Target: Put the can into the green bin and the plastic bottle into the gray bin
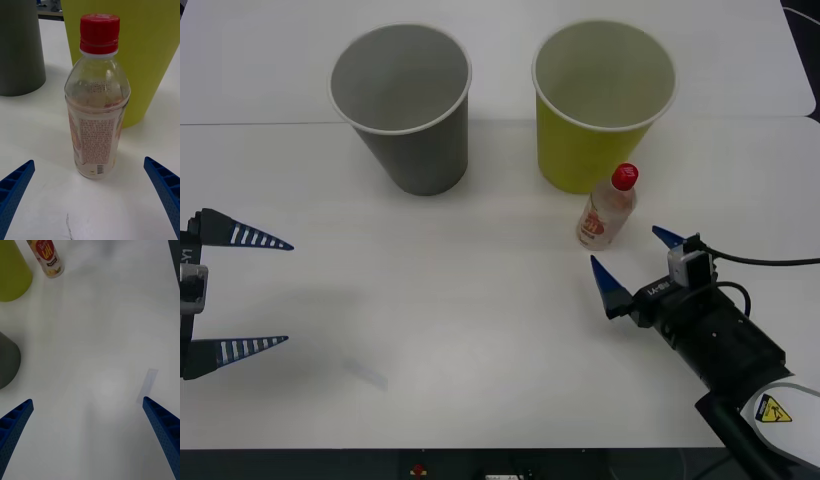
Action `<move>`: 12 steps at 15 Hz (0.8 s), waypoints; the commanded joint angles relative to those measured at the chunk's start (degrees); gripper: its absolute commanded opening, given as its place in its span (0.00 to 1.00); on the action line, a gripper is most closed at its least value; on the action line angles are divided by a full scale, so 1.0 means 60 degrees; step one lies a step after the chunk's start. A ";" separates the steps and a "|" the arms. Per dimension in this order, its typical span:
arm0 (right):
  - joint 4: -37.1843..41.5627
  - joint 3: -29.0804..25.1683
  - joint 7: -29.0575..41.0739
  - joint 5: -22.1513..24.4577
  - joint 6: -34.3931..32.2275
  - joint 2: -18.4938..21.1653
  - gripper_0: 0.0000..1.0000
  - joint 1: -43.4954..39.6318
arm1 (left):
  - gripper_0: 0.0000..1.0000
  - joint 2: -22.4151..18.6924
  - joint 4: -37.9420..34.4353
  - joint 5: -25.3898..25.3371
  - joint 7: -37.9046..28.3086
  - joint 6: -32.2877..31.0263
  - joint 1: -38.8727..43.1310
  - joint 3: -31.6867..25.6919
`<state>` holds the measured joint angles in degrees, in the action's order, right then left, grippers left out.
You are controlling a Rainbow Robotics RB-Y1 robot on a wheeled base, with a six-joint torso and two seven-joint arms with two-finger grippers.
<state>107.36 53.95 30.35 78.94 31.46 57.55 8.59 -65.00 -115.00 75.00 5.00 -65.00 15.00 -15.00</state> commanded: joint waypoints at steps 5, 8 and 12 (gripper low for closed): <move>-0.1722 0.0149 0.0185 0.0203 -0.0015 -0.1214 1.00 0.1088 | 1.00 0.0000 0.0000 0.0000 0.0000 0.0000 0.0000 0.0000; -0.2308 0.0149 0.0229 0.0218 0.0000 -0.1653 1.00 0.1469 | 1.00 0.0000 0.0000 0.0000 0.0000 0.0000 0.0000 0.0000; -0.2952 0.0149 0.0317 0.0218 0.0000 -0.2092 1.00 0.1879 | 1.00 0.0000 0.0000 0.0000 0.0000 0.0000 0.0000 0.0000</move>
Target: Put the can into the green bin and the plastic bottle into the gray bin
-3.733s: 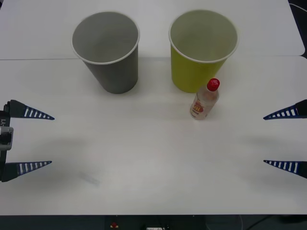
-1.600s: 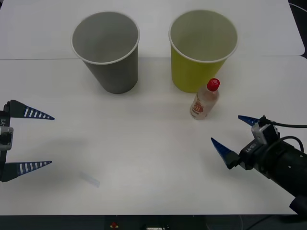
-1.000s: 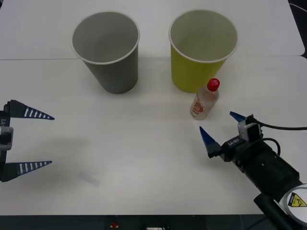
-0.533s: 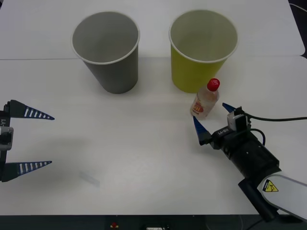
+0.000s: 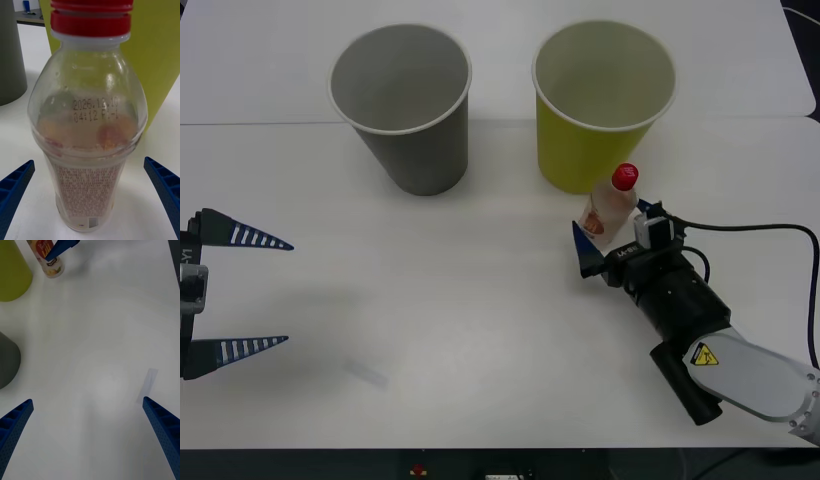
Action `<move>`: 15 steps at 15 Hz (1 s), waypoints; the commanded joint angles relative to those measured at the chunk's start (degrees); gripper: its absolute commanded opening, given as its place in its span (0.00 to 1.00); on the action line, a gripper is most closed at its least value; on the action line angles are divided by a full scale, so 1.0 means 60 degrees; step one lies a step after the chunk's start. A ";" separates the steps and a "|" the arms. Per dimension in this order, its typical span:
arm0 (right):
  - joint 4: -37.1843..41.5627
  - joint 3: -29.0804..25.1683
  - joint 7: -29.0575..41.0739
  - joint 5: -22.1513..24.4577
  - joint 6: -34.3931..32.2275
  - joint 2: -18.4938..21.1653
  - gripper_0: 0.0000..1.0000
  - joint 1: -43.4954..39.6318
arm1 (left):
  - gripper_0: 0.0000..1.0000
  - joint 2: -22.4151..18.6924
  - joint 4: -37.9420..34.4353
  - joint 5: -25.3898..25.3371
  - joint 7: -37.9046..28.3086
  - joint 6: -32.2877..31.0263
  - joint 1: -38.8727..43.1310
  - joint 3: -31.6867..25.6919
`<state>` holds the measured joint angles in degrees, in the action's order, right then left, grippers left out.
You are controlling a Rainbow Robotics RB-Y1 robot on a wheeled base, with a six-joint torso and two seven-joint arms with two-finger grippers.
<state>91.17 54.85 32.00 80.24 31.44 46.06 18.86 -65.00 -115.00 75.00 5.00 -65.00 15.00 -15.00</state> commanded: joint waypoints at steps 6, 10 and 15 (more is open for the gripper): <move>-0.0372 -0.0015 0.0072 0.0191 0.0077 -0.0279 0.68 0.0270 | 1.00 0.0000 0.0000 0.0000 0.0000 0.0000 0.0000 0.0000; -0.0372 -0.0001 0.0174 0.0308 0.0135 -0.0309 0.00 0.0270 | 1.00 0.0000 0.0000 0.0000 0.0000 0.0000 0.0000 0.0000; -0.0357 -0.0015 0.0321 0.0513 0.0165 -0.0294 0.00 0.0255 | 1.00 0.0000 0.0000 0.0000 0.0000 0.0000 0.0000 0.0000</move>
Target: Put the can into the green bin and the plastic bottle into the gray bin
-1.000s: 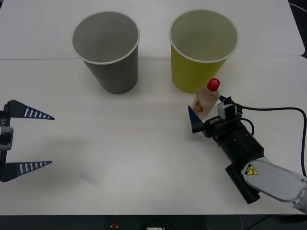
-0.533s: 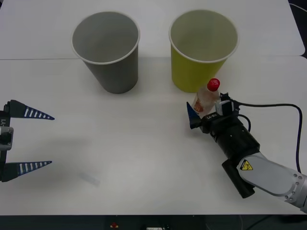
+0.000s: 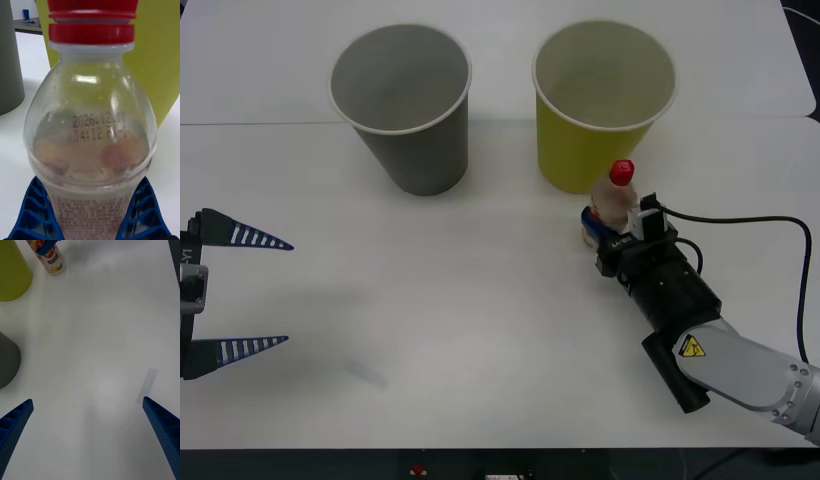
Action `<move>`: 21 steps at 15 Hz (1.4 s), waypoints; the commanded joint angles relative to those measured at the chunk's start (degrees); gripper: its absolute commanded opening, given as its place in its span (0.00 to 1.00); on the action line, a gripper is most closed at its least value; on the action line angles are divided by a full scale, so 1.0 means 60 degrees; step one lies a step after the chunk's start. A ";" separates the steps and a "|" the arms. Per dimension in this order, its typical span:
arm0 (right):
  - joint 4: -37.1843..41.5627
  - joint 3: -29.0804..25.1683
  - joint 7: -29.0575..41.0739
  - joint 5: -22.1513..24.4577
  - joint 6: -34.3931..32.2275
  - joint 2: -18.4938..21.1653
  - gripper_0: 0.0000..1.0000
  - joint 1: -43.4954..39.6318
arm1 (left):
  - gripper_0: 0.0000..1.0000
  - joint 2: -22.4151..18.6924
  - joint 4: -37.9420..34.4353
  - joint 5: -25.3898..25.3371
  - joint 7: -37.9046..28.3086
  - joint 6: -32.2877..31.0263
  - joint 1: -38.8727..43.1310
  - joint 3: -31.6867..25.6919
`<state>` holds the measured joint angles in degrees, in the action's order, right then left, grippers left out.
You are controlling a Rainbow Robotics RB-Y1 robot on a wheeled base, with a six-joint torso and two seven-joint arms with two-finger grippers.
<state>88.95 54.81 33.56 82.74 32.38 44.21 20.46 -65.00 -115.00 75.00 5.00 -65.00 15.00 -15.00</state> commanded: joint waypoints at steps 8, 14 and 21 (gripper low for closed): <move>0.1816 -0.0068 0.0221 0.0273 -0.0123 0.1392 0.00 -0.0818 | 1.00 0.0000 0.0000 0.0000 0.0000 0.0000 0.0000 0.0000; 0.3340 -0.3730 0.0221 0.1606 -0.4869 0.1817 0.00 -0.2693 | 1.00 0.0000 0.0000 0.0000 0.0000 0.0000 0.0000 0.0000; 0.4805 -0.6982 0.0412 0.0683 -0.9512 0.1524 0.00 -0.3704 | 1.00 0.0000 0.0000 0.0000 0.0000 0.0000 0.0000 0.0000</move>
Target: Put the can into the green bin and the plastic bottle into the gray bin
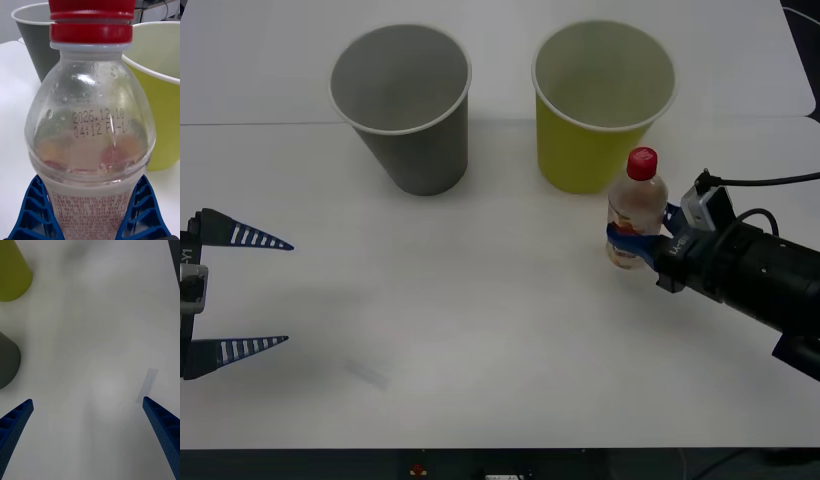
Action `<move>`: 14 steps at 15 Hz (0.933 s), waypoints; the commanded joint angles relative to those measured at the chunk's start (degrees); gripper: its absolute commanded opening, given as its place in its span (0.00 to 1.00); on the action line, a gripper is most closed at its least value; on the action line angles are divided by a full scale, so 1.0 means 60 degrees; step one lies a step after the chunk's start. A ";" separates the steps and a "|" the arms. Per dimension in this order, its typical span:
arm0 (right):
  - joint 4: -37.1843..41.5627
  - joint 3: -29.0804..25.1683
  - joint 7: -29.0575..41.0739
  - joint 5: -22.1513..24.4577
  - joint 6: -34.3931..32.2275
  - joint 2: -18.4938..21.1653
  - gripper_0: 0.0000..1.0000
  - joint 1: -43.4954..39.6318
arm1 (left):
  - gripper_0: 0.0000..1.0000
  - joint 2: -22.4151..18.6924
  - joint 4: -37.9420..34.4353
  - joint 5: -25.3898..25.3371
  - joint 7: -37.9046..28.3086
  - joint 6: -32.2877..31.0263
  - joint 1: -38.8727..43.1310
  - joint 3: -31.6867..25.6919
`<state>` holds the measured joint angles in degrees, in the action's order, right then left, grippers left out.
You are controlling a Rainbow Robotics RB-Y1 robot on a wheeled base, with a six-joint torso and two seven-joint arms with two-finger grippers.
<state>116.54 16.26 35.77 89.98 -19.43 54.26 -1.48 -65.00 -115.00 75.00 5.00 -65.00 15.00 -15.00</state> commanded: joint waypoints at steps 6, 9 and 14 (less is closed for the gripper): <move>0.1084 -0.2710 0.2154 -0.0759 -0.4072 -0.0753 0.00 0.0130 | 1.00 0.0000 0.0000 0.0000 0.0000 0.0000 0.0000 0.0000; 0.1465 -0.3472 0.3853 -0.0569 -0.5654 -0.0841 0.00 0.0760 | 1.00 0.0000 0.0000 0.0000 0.0000 0.0000 0.0000 0.0000; 0.1553 -0.3691 0.5904 0.0090 -0.6855 -0.0885 0.00 0.2239 | 1.00 0.0000 0.0000 0.0000 0.0000 0.0000 0.0000 0.0000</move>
<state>125.92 -5.91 69.71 89.41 -59.44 49.07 10.42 -65.00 -115.00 75.00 5.00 -65.00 15.00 -15.00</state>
